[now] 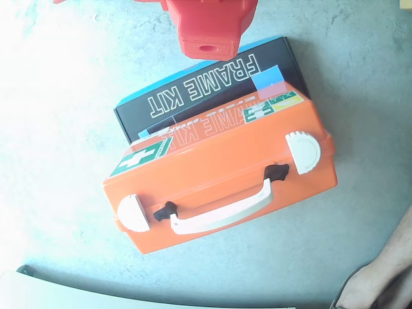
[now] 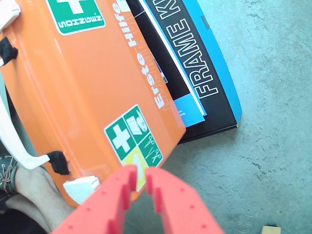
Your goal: Grab the white handle of the orange box
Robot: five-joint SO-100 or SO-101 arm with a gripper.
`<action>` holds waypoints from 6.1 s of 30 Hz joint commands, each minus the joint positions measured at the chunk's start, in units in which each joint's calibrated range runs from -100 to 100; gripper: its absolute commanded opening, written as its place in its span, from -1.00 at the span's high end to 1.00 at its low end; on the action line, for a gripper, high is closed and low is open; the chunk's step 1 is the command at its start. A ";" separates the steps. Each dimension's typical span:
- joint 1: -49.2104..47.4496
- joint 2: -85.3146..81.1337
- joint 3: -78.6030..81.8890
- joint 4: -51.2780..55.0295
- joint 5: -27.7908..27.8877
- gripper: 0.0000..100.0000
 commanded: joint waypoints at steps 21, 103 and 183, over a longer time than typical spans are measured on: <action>8.16 5.79 -8.35 -4.55 1.88 0.77; 8.16 65.85 -77.56 63.90 -3.76 0.46; 3.90 -0.62 1.40 110.51 -3.08 0.96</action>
